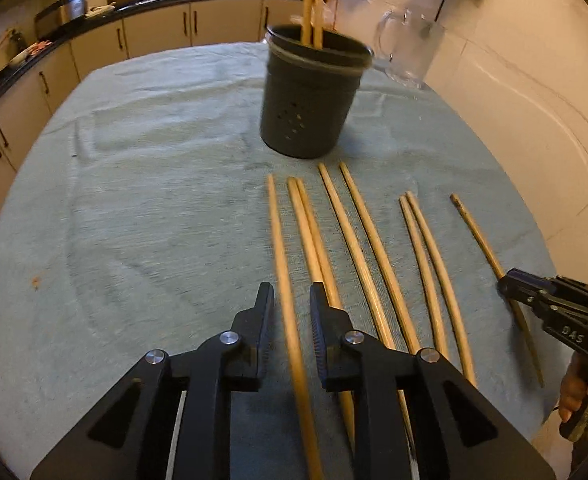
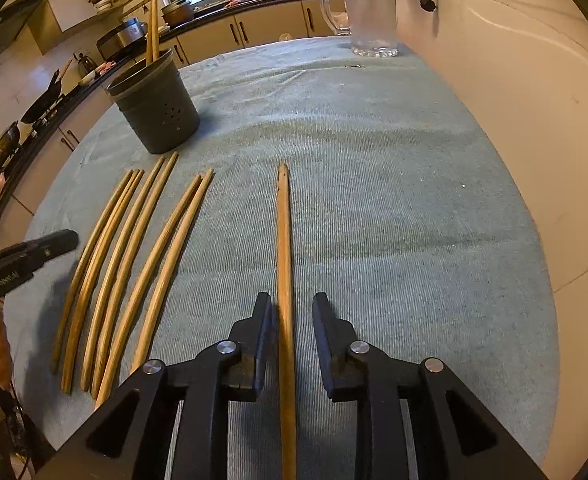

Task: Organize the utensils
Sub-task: 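Lower both open tools back onto the remaining chopsticks on the towel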

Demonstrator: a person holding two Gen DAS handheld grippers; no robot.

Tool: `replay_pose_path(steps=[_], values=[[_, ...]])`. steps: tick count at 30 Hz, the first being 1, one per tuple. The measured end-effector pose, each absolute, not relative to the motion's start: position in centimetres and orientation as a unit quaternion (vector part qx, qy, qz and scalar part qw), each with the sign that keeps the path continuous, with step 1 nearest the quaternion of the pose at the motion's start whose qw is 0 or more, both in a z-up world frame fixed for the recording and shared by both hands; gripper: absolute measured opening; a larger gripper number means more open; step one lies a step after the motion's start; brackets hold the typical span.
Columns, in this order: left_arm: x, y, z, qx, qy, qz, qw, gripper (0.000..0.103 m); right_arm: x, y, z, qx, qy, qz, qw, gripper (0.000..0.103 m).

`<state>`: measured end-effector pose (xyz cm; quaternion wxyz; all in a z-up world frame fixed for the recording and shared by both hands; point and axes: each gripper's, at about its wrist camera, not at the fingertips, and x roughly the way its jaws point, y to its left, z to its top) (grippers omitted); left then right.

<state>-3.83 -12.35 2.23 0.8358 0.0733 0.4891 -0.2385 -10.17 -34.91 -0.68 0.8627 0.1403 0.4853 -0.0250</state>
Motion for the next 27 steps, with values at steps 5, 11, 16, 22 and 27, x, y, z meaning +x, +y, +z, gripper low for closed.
replay_pose_path(steps=[5,11,16,22,27], values=[[-3.6,-13.0,1.4,0.101,0.487,-0.225,0.838,0.014,-10.2,-34.8,-0.7,0.137,0.481,-0.016,0.866,0.023],[-2.3,-13.9,1.5,0.114,0.500,-0.211,0.832,0.014,-9.5,-35.0,-0.7,0.132,0.486,-0.011,0.864,0.023],[0.2,-15.4,1.6,0.137,0.514,-0.203,0.822,0.014,-6.6,-35.6,-0.5,0.132,0.522,-0.003,0.843,0.023],[3.1,-17.3,1.7,0.141,0.526,-0.198,0.815,0.014,-1.2,-35.4,-0.5,0.092,0.563,-0.020,0.821,0.023],[3.2,-18.2,1.7,0.139,0.519,-0.199,0.819,0.014,2.6,-34.1,-0.6,0.046,0.606,-0.026,0.794,0.024]])
